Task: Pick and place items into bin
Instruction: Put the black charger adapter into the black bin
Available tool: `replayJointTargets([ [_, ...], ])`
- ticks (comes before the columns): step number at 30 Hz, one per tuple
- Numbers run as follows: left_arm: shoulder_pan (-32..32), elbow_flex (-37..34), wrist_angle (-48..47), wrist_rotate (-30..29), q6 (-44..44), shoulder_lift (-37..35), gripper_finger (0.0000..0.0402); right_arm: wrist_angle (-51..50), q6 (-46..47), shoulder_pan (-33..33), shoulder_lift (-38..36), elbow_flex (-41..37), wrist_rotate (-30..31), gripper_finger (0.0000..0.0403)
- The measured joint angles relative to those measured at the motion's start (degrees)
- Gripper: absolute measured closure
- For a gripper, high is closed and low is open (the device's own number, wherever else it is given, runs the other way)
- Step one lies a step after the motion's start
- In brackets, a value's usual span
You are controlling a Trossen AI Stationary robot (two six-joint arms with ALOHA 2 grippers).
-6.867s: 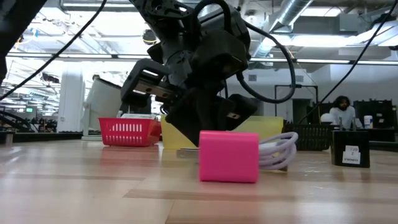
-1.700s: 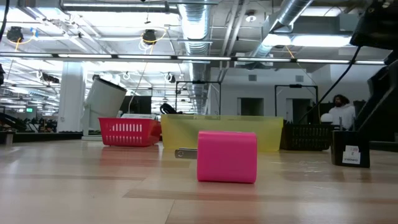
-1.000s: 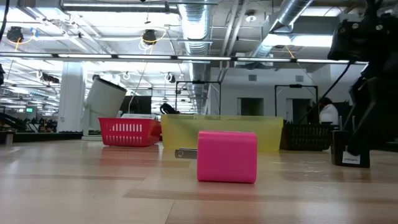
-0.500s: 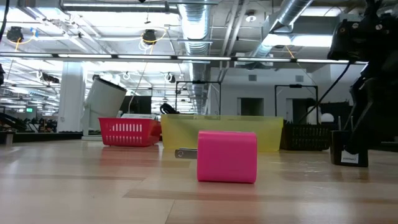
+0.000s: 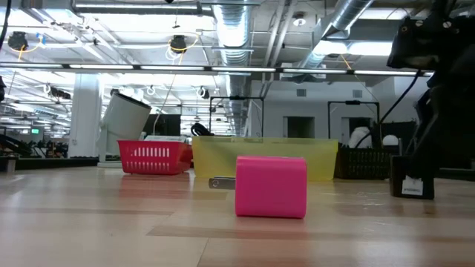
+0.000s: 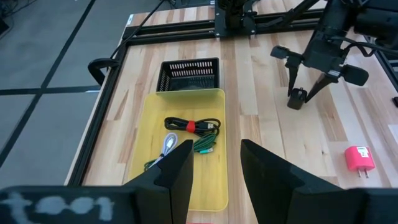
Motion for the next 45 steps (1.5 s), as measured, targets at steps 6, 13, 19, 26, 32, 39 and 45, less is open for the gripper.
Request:
replayJointTargets([
  [6,0.00,0.00,0.00,0.01,-0.02,0.00,0.0275,-0.96,-3.45,-1.65,0.00,1.71,-0.01,0.0261],
  [13,0.00,0.00,-0.40,0.00,-0.13,0.00,0.0275,-5.57,-6.40,-4.04,0.00,4.56,-0.11,0.0262],
  [19,-0.17,0.00,-0.93,0.02,-0.13,0.00,0.0275,-14.85,-6.56,-5.41,0.00,8.06,0.04,0.0256],
  [26,-0.15,0.00,-1.31,0.02,-0.13,0.02,0.0275,-23.93,-10.49,-7.47,-2.45,12.05,1.70,0.0261],
  [32,-0.15,0.00,-1.30,0.02,-0.14,0.02,0.0275,-31.54,-12.89,-10.62,-9.72,12.98,6.16,0.0261],
  [39,-0.15,0.00,-1.29,0.02,-0.52,0.02,0.0275,-39.41,-15.97,-17.68,-20.25,12.98,10.77,0.0261],
  [45,-0.15,0.00,-1.29,0.02,-0.55,0.02,0.0275,-39.32,-24.34,-26.64,-27.06,12.98,11.08,0.0261],
])
